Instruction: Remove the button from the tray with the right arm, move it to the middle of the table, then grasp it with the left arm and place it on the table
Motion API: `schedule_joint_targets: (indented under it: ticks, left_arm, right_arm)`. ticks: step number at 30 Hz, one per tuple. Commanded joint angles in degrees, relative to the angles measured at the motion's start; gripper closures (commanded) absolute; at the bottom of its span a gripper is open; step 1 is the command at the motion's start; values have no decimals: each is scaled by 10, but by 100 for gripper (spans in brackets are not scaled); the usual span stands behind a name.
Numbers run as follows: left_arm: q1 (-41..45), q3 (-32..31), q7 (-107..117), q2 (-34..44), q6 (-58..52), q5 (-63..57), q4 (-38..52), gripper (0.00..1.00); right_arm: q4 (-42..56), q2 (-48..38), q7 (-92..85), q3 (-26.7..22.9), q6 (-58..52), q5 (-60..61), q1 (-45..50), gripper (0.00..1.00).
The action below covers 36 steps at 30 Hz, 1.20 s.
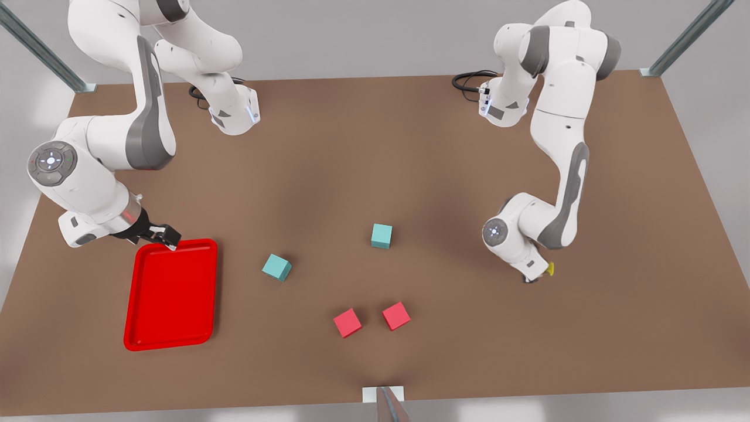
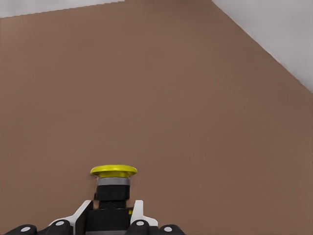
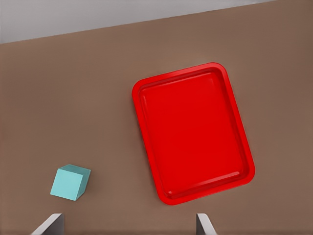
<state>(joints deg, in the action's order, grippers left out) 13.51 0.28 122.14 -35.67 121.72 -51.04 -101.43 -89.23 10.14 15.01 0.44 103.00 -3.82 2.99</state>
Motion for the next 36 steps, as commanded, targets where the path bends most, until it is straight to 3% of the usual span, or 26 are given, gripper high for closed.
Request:
schedule_joint_targets:
  ticks: [1,6,17,36]
  left_arm:
    - [1,2,13,-1,-50,-102,2,53]
    - [35,1,62,-26,-191,-198,26,53]
    - [48,2,163,-97,-297,-321,26,53]
    - [48,-1,233,-191,-289,-335,61,53]
  right_arm:
    - [0,0,-1,0,0,0,-1,0]
    - [0,-1,-2,0,3,-1,0,0]
    - [0,0,-2,0,4,-1,0,0]
    - [0,0,-2,0,2,-1,0,0]
